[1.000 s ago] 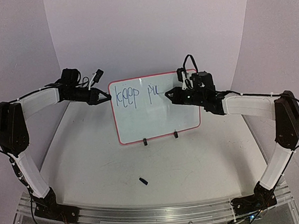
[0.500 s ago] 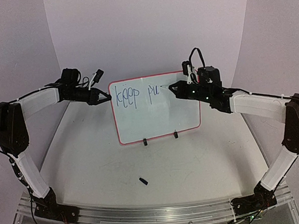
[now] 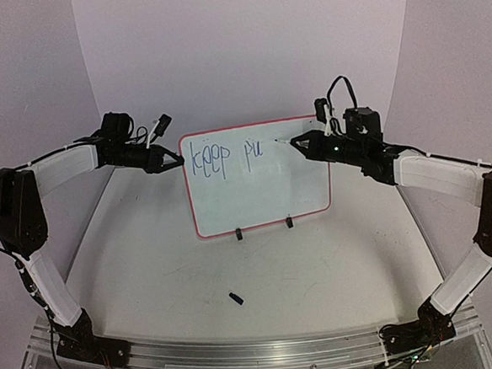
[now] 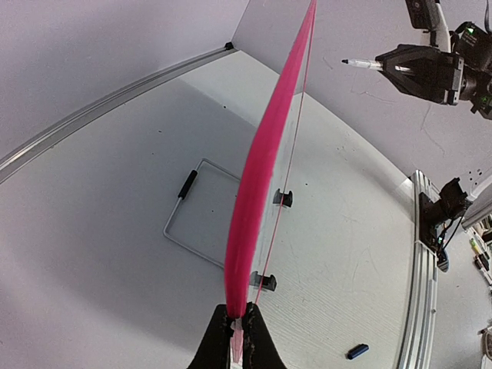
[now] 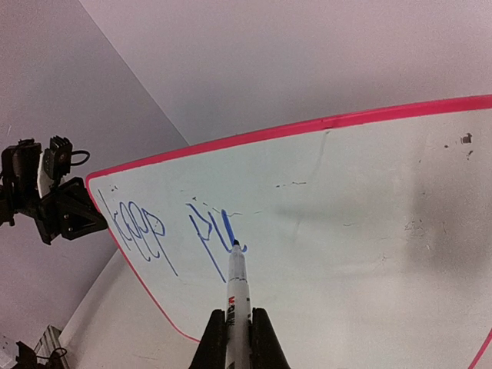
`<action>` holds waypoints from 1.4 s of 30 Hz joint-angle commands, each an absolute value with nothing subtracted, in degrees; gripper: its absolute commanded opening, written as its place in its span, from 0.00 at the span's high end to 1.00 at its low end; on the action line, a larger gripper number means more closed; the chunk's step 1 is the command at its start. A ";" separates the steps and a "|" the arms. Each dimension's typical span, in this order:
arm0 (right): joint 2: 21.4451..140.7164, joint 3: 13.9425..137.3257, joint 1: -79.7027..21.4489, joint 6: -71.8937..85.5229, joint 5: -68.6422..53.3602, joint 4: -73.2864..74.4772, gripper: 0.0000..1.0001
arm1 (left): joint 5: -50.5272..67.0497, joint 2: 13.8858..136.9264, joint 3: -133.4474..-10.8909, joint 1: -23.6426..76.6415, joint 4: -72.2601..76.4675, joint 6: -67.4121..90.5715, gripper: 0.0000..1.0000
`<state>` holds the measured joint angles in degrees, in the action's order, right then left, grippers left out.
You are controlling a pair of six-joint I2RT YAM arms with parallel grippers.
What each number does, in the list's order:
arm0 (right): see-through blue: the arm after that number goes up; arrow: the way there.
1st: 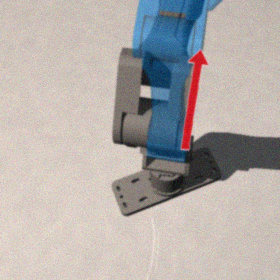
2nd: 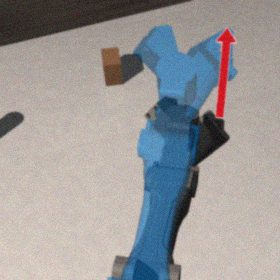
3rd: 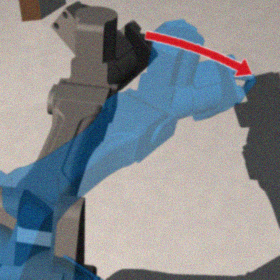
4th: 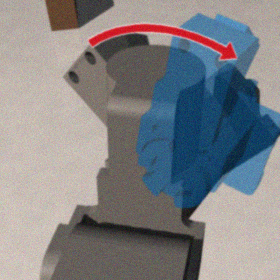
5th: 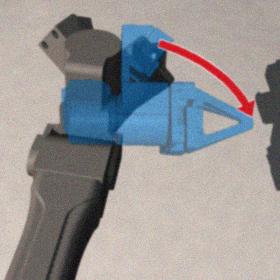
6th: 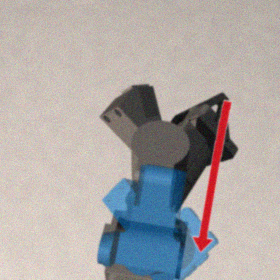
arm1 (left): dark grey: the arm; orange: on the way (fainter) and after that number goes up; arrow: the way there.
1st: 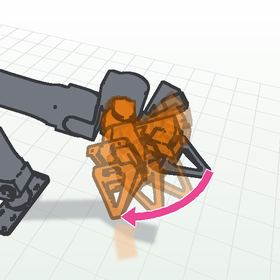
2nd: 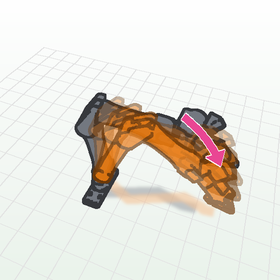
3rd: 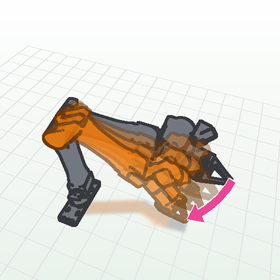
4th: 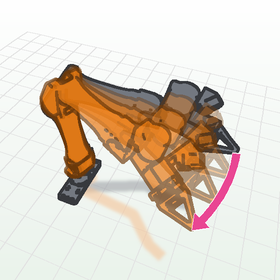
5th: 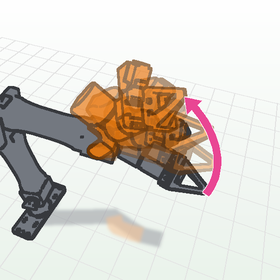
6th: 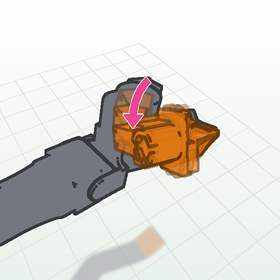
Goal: Write a sentence on the whiteboard
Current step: Write a sentence on the whiteboard stand.
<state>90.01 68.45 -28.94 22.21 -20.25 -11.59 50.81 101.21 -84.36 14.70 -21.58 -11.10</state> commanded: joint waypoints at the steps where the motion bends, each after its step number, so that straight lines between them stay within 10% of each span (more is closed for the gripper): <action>1: 91.26 69.24 -27.60 23.52 -26.83 -16.10 1.00 | 50.55 100.53 -85.08 15.99 -24.79 -12.15 1.00; 42: 102.52 77.25 -26.28 23.90 -28.74 -14.81 1.00 | 50.19 100.94 -85.43 16.11 -25.31 -12.51 1.00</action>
